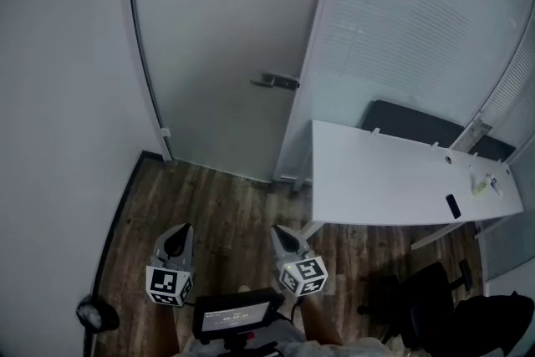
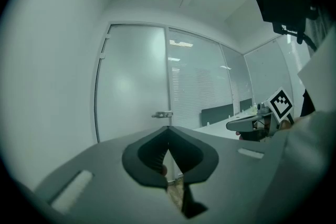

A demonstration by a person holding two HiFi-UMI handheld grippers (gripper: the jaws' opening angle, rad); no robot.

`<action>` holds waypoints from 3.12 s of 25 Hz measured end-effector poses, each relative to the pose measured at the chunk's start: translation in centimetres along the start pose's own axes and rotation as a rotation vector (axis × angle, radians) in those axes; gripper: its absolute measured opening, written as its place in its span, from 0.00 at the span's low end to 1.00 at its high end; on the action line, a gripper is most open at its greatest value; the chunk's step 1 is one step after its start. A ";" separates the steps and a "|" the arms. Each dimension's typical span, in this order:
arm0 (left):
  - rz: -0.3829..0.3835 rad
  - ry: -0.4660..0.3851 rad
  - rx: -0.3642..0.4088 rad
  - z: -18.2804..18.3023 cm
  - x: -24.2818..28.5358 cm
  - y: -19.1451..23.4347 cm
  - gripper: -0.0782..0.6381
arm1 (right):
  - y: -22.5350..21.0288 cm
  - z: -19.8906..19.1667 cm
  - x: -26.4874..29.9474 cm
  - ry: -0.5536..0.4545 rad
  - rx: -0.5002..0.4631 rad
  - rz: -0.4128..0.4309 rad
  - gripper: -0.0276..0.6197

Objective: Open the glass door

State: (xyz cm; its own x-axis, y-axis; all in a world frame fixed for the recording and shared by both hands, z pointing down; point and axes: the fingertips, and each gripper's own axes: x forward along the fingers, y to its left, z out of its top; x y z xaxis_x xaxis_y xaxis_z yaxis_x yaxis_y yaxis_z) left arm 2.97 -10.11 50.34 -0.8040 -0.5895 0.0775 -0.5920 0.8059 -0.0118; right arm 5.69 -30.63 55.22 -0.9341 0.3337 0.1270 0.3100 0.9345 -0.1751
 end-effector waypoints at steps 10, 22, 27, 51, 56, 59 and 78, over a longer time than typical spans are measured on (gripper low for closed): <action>0.049 0.002 0.000 0.2 5.6 3.3 0.11 | -3.2 1.0 6.4 0.007 -0.004 0.049 0.05; -0.030 0.005 0.014 0.4 14.1 6.8 0.11 | -7.3 1.1 11.6 0.039 0.012 -0.040 0.05; -0.097 0.007 0.014 0.6 18.7 8.8 0.11 | -9.4 1.6 14.4 0.022 0.028 -0.118 0.05; -0.505 0.024 0.144 1.7 37.4 11.1 0.11 | -14.6 4.2 21.0 -0.060 0.097 -0.461 0.05; -0.581 0.029 0.228 0.4 40.5 10.4 0.11 | -15.3 4.2 20.1 -0.084 0.108 -0.550 0.05; -0.630 0.017 0.260 0.4 42.6 9.5 0.12 | -15.6 4.0 19.3 -0.097 0.114 -0.598 0.05; -0.811 -0.019 0.623 -1.0 55.6 5.6 0.27 | -16.2 1.8 12.6 -0.106 0.153 -0.839 0.05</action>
State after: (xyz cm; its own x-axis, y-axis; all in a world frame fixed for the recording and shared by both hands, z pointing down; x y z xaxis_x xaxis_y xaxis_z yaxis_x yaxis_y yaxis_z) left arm -44.99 -38.34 55.54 -0.1463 -0.9495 0.2774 -0.8775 -0.0049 -0.4795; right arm -11.46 -41.77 57.88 -0.8574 -0.4811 0.1826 -0.5112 0.8370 -0.1951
